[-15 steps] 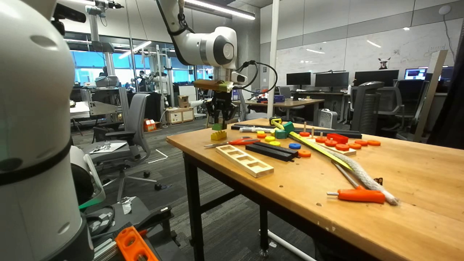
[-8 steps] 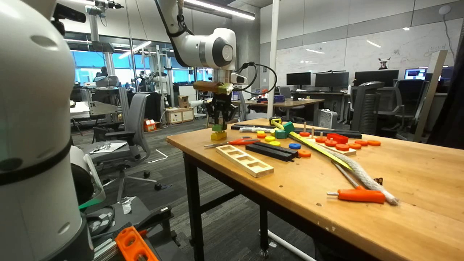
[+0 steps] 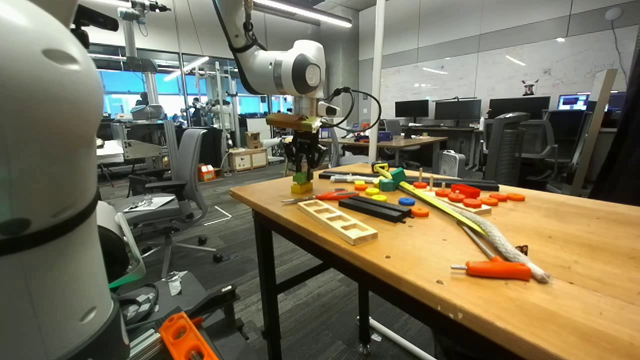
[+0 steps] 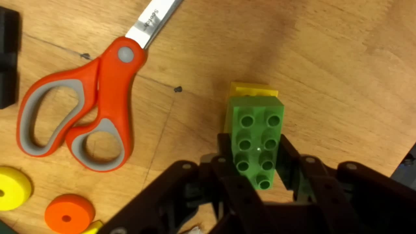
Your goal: Stack the green toy on top of the yellow one.
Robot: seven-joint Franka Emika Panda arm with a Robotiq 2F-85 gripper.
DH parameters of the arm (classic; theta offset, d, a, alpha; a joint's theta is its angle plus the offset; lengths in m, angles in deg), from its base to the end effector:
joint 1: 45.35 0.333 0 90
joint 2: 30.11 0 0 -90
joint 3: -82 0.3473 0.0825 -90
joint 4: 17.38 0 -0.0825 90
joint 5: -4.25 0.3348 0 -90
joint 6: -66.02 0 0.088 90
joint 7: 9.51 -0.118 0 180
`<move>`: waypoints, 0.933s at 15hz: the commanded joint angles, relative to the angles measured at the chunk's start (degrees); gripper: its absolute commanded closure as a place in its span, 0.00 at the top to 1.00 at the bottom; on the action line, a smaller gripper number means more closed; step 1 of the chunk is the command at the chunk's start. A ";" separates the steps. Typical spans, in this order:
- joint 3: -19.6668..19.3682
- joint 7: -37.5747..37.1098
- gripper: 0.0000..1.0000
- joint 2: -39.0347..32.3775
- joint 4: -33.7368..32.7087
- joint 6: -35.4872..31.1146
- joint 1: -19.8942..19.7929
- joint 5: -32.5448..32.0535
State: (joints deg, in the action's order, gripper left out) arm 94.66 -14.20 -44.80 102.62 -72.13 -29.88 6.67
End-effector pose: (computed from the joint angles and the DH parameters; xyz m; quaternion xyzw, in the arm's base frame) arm 0.4950 0.2590 0.3621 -0.9816 -0.1835 -0.0196 0.0498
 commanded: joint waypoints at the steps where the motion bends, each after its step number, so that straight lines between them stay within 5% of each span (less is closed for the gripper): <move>1: 0.30 -0.24 0.14 1.43 1.71 -2.33 0.13 -0.45; 14: 0.08 -2.72 0.14 1.30 2.42 -4.00 0.28 0.03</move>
State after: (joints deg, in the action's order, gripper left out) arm 94.71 -14.79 -44.80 103.77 -74.12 -29.88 6.67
